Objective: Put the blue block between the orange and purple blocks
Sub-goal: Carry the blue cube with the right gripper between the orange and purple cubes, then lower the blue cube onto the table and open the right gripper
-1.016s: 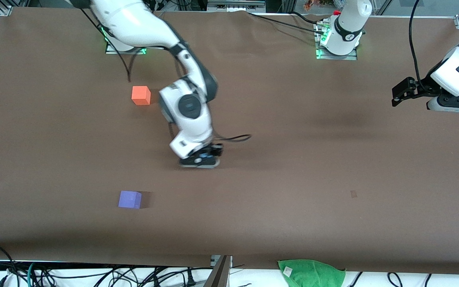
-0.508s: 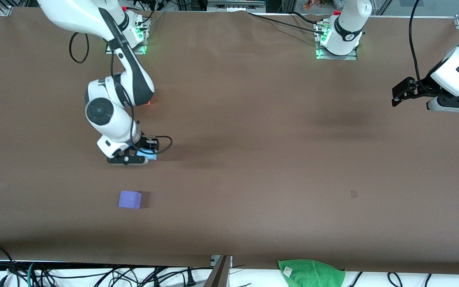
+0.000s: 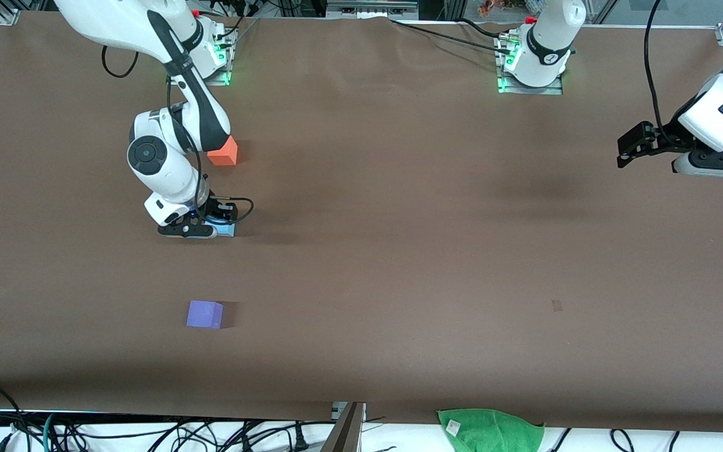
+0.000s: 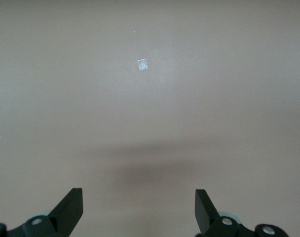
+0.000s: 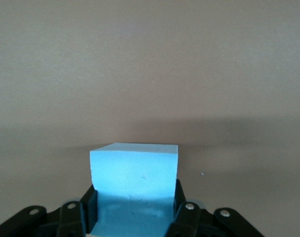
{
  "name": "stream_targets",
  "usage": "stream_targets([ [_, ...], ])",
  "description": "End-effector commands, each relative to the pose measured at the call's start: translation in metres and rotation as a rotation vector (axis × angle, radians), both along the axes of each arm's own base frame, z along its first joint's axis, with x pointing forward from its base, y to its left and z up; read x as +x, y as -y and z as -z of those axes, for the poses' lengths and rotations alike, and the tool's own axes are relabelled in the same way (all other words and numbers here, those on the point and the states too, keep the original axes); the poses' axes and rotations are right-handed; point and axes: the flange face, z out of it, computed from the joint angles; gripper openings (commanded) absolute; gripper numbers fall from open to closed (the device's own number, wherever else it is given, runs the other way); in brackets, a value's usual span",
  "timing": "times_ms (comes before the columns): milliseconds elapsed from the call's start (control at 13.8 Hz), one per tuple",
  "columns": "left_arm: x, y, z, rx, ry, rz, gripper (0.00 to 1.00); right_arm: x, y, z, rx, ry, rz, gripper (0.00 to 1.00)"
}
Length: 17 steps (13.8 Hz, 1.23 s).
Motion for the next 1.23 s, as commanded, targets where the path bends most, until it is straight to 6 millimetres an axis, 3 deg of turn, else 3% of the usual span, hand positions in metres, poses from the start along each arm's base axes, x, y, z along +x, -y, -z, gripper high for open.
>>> stream_targets([
  [0,0.001,0.0,-0.003,-0.016,-0.004,0.003,1.0,-0.004,0.007,0.001,0.016,0.013,0.001,0.41],
  [73,0.0,0.001,-0.003,-0.016,-0.012,0.004,1.0,-0.003,0.007,0.003,0.016,0.017,0.004,0.57],
  [218,0.0,0.0,-0.002,-0.016,-0.016,0.003,1.0,-0.004,0.008,0.004,0.015,0.015,0.002,0.98],
  [508,0.0,0.001,-0.002,-0.016,-0.016,0.004,1.0,-0.001,0.006,-0.004,0.018,0.026,0.0,0.99],
  [653,0.0,0.0,-0.003,-0.016,-0.015,0.003,1.0,0.007,0.002,-0.021,0.026,0.044,-0.001,0.99],
  [798,0.0,0.001,-0.003,-0.016,-0.015,0.004,1.0,0.011,-0.002,-0.053,0.031,0.044,-0.003,0.99],
  [943,0.0,0.001,-0.003,-0.016,-0.015,0.004,1.0,0.012,0.0,-0.099,0.035,0.04,-0.003,0.99],
  [1161,0.0,0.001,-0.003,-0.016,-0.015,0.003,1.0,0.023,0.021,-0.174,0.035,0.033,0.026,0.99],
])
